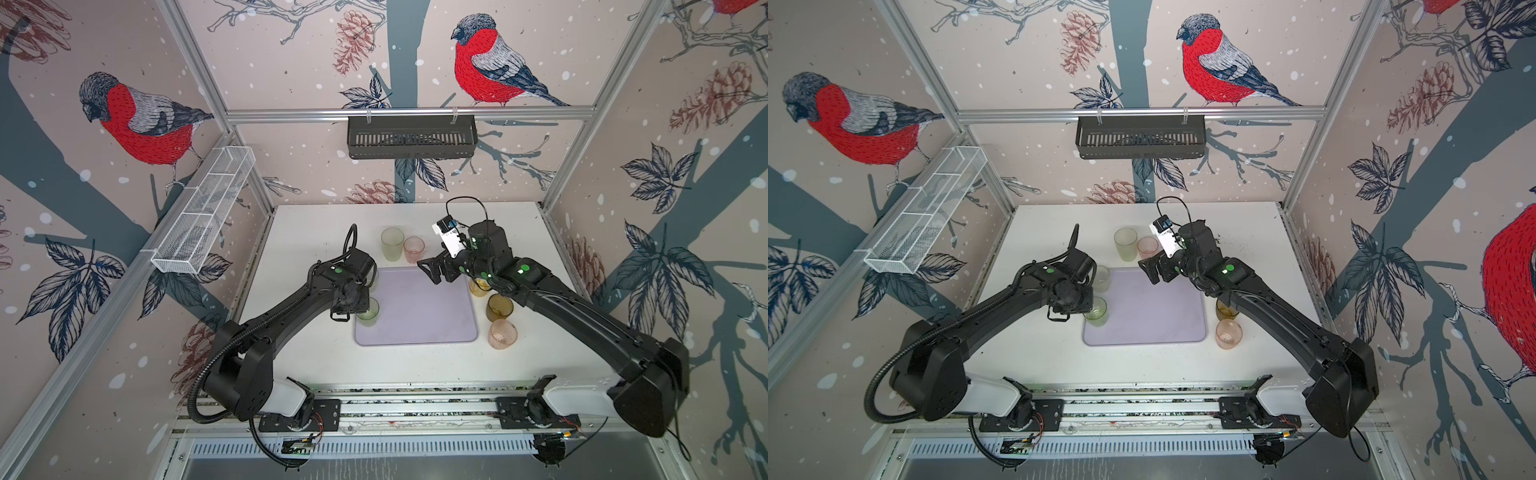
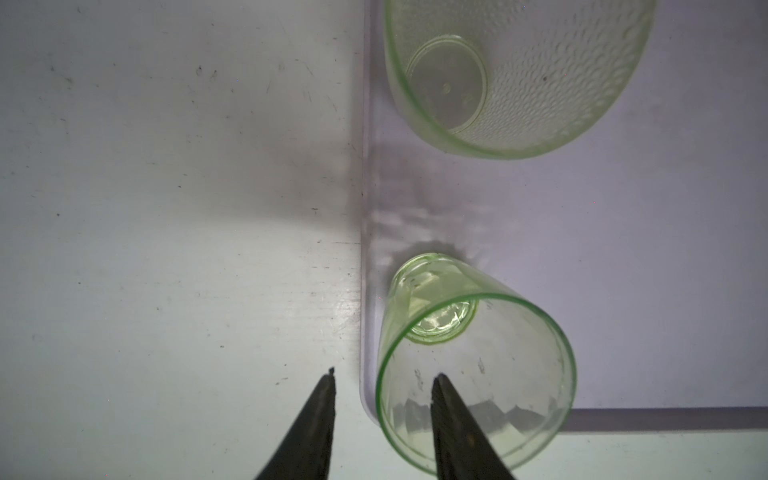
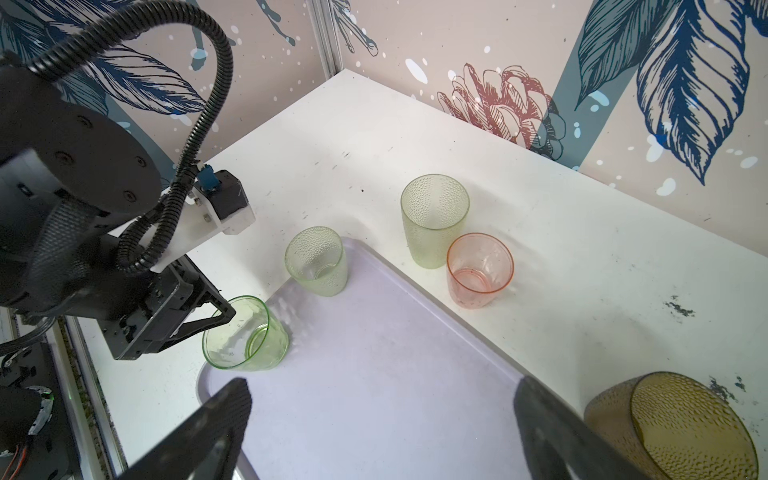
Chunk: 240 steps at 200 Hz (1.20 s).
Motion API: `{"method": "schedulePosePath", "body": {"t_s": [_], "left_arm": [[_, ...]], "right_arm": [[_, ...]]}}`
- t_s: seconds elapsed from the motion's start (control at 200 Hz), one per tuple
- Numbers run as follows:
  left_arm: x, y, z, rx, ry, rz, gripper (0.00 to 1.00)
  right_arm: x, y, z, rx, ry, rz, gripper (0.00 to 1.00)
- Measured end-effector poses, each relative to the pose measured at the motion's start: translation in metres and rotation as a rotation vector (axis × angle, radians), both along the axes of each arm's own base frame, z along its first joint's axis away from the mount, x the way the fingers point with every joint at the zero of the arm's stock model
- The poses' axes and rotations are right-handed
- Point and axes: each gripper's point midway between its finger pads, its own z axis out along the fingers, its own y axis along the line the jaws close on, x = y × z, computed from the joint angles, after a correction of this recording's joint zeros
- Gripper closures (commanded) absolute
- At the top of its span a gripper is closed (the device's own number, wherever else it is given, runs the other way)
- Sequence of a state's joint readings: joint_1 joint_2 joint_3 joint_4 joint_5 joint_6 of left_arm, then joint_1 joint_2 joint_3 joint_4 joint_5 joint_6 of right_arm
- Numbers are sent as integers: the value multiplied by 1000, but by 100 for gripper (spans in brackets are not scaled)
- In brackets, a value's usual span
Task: Place the glasses into the tray
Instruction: 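Open and raise the left gripper while the right gripper moves toward the peach cup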
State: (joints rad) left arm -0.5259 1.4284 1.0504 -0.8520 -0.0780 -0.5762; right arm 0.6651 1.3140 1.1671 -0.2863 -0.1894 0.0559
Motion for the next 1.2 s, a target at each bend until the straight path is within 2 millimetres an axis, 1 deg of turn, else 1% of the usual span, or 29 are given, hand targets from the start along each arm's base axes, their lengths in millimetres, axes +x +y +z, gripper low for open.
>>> {"method": "schedulePosePath", "body": {"t_s": [0.105,0.295,0.405,0.48,0.63,0.72,0.765,0.851,0.976,1.091,1.201], "left_arm": [[3,-2,13,-11,-20,0,52],[9,-8,34,-55,-71,-3,48],[12,-12,45,-81,-94,-6,45],[14,-13,52,-94,-112,-5,42],[13,-14,65,-127,-144,10,34],[8,-17,72,-152,-154,10,29],[4,-20,76,-168,-152,7,24],[-4,-22,84,-190,-159,7,17],[-13,-23,92,-225,-157,24,10],[-16,-27,102,-267,-156,40,8],[-16,-32,109,-294,-165,57,5]], "right_arm": [[0,0,4,4,-5,0,0],[2,-1,14,12,-9,-17,0],[2,-5,13,4,8,-44,0],[-1,-10,13,1,35,-63,0],[-11,-22,9,-9,96,-109,1],[-17,-31,5,-20,136,-136,1],[-19,-38,3,-28,150,-151,0],[-19,-48,2,-26,174,-188,1],[-17,-66,-4,-39,230,-247,0],[-16,-78,-1,-33,263,-287,0],[-19,-88,-6,-50,299,-307,0]]}}
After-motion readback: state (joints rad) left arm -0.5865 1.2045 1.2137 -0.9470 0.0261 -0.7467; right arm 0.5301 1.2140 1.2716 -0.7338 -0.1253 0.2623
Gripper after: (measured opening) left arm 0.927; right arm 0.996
